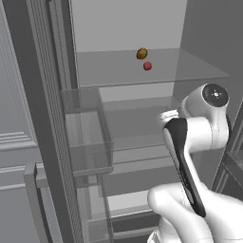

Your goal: Take the strawberry from the fridge and place it on top of the pancake, located on the dining counter.

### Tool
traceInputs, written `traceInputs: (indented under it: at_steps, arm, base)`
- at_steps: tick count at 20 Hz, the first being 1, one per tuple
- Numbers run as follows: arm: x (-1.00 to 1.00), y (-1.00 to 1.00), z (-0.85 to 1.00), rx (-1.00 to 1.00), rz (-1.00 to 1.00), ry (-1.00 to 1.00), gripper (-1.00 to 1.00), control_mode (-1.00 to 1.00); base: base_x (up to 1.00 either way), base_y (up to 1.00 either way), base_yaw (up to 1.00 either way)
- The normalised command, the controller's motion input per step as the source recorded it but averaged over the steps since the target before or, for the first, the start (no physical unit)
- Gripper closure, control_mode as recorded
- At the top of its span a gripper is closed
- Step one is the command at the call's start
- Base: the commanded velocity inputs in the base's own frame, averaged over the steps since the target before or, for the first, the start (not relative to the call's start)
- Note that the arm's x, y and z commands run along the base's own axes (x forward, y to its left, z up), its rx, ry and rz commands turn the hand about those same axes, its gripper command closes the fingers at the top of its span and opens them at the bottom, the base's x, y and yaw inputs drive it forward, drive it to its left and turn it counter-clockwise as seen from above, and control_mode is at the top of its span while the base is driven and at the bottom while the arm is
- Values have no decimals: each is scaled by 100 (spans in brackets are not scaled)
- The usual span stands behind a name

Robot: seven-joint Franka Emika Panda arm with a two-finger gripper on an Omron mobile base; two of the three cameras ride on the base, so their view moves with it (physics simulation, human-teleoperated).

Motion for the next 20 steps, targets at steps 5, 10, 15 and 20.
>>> traceInputs:
  at_steps: [5, 10, 15, 20]
  arm:
    - [-5, 2, 50, 7, -4, -12, -100, -100]
    - [2, 15, 42, 13, -3, -30, -100, -100]
    - [19, 1, 60, 7, -4, -5, -100, -100]
    - [42, 9, 36, 11, -1, 0, -100, -100]
  base:
    - [0, 0, 0]
    - [0, 0, 0]
    - [0, 0, 0]
    - [0, 0, 0]
